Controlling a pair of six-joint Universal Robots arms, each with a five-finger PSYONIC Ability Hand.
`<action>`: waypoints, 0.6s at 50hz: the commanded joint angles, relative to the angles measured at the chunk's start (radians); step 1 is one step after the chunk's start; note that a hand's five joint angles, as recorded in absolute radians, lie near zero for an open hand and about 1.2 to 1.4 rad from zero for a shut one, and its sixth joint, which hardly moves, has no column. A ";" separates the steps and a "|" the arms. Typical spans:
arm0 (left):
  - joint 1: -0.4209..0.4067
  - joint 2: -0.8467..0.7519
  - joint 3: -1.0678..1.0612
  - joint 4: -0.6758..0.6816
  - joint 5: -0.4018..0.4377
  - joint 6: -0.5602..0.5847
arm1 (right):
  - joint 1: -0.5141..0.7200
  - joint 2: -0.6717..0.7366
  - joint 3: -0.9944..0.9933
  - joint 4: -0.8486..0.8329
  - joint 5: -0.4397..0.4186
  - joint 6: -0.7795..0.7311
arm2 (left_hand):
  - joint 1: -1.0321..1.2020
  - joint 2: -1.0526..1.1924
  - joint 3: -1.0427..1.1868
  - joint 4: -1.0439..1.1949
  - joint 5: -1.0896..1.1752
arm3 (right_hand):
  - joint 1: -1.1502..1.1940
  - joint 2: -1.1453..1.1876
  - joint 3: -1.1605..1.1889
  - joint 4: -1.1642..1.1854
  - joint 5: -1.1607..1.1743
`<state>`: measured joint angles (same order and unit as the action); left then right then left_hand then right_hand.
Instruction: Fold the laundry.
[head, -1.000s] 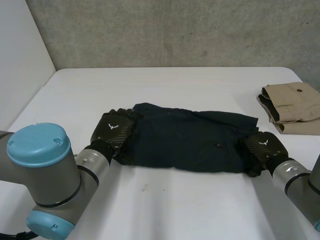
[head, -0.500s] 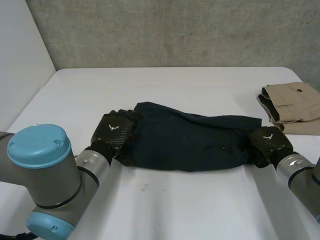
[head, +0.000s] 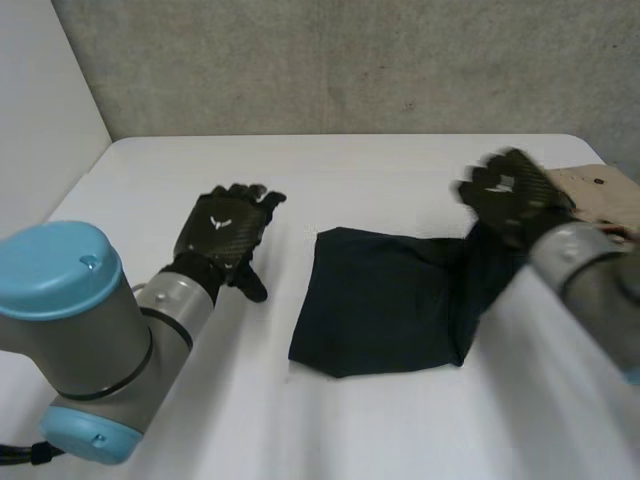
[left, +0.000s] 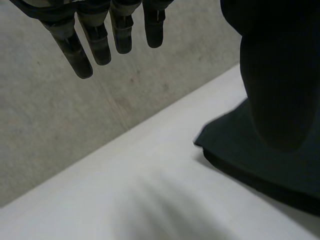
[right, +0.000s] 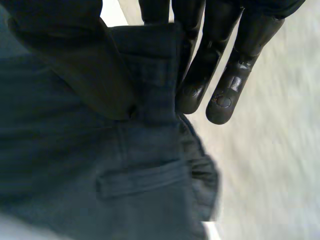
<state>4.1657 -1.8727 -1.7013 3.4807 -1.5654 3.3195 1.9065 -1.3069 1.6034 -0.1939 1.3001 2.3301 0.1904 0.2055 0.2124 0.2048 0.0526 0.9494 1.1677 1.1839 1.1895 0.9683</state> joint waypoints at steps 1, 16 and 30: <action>0.023 0.012 0.074 0.000 0.001 -0.001 | 0.285 0.164 -0.118 0.030 -0.097 0.006 | -0.016 -0.031 -0.038 -0.030 -0.053 | 0.447 0.229 0.212 0.207 0.253; 0.005 -0.095 0.270 -0.031 0.005 -0.012 | 0.198 0.114 -0.152 0.177 -0.147 0.403 | -0.016 -0.031 -0.038 -0.030 -0.053 | -0.775 -0.993 -1.009 -1.015 -0.968; -0.134 -0.312 0.462 -0.196 0.008 -0.060 | 0.039 0.151 -0.187 0.195 -0.098 0.740 | 0.003 -0.013 -0.019 -0.012 -0.034 | -0.775 -0.993 -1.009 -1.015 -0.968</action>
<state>4.0818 -2.0862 -1.3103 3.3544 -1.5569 3.2707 1.9619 -1.2311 1.4529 -0.0101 1.1579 3.0569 0.1905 0.2054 0.2124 0.2048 0.0527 0.2051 0.2234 0.2197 0.2393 0.0707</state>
